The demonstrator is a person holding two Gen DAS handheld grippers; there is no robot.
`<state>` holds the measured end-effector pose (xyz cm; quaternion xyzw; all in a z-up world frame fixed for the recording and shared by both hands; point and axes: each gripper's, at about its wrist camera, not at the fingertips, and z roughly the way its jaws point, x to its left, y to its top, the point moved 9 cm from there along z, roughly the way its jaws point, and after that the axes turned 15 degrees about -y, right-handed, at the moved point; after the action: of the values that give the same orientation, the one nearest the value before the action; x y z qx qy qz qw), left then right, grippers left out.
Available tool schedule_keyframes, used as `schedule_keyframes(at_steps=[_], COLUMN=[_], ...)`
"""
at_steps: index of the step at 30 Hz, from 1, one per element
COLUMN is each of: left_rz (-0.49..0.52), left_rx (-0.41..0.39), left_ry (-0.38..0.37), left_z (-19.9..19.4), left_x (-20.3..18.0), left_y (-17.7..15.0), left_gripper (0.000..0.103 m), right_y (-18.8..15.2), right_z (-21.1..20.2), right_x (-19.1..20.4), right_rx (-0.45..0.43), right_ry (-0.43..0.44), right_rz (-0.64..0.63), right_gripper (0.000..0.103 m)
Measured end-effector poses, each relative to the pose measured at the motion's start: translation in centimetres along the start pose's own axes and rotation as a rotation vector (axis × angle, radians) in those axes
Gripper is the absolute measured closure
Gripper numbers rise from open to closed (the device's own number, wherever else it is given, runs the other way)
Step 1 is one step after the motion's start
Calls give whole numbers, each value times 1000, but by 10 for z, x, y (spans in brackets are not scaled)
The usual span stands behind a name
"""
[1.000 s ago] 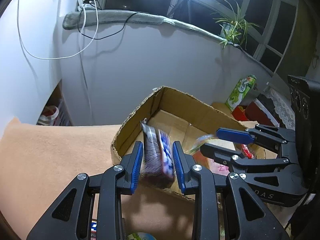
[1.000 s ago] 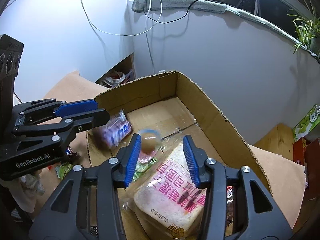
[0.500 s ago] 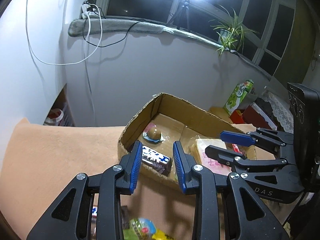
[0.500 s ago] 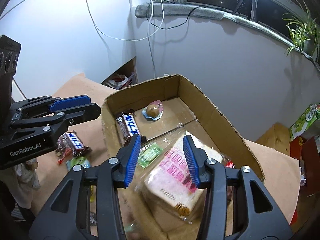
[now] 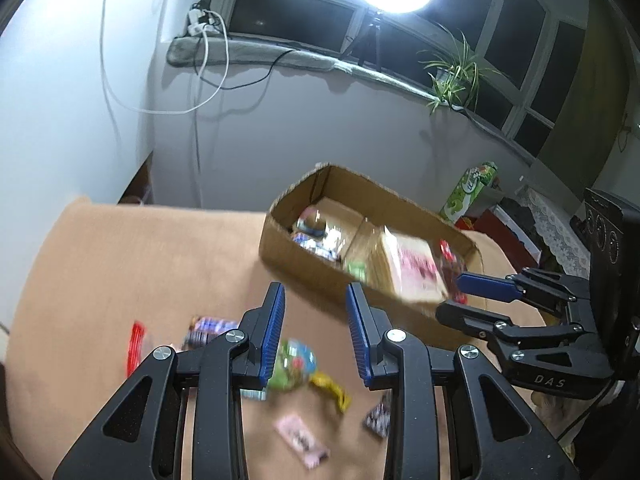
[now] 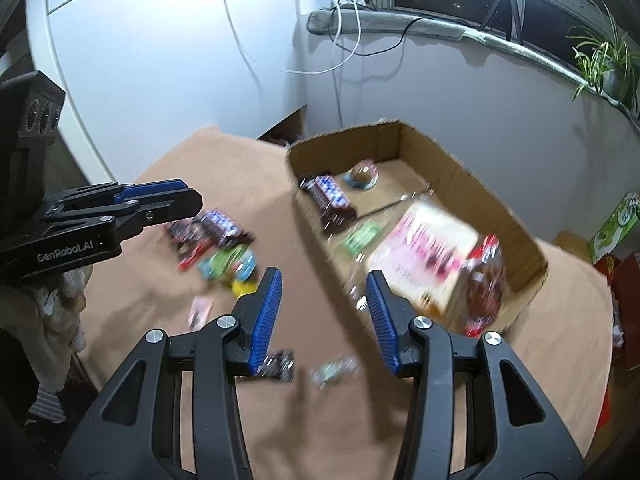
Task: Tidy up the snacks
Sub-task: 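Grasp the pink wrapped candy with the left tool while right grasps clear candy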
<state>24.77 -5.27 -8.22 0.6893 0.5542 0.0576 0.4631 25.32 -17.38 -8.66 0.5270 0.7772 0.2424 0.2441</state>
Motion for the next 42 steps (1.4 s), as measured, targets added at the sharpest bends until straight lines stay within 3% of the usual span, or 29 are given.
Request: schedule_keyframes(at_steps=[5,7,9,15,21,32,42], left_rz=[-27,-40,-50,-85,-95,-88,-5], left_rx=[28,35,47,86,122,155,170], left_ry=[0,2,7,7,4,24,83], left_z=[-10,-12,-14,-12,-3,14,30], left_x=[1,3,5,9,7,10,7], left_y=[-33,-46,-59,-92,-112,-117,-110], left_gripper=[73,73,73,73,73,73,73], right_y=[-32,-46,-59,-90,-90,-85,-79], right_z=[-5,-4,-2,14,28,52,62], right_x=[9,10,9,-2,-14,-8,2], right_rx=[34,51,61,117,129,164,150], right_ry=[20,26,18,9,-28,-30,-76], right_rz=[9,25,46,146,210,254,208], right_gripper=[56,37,33,33,34,43,48])
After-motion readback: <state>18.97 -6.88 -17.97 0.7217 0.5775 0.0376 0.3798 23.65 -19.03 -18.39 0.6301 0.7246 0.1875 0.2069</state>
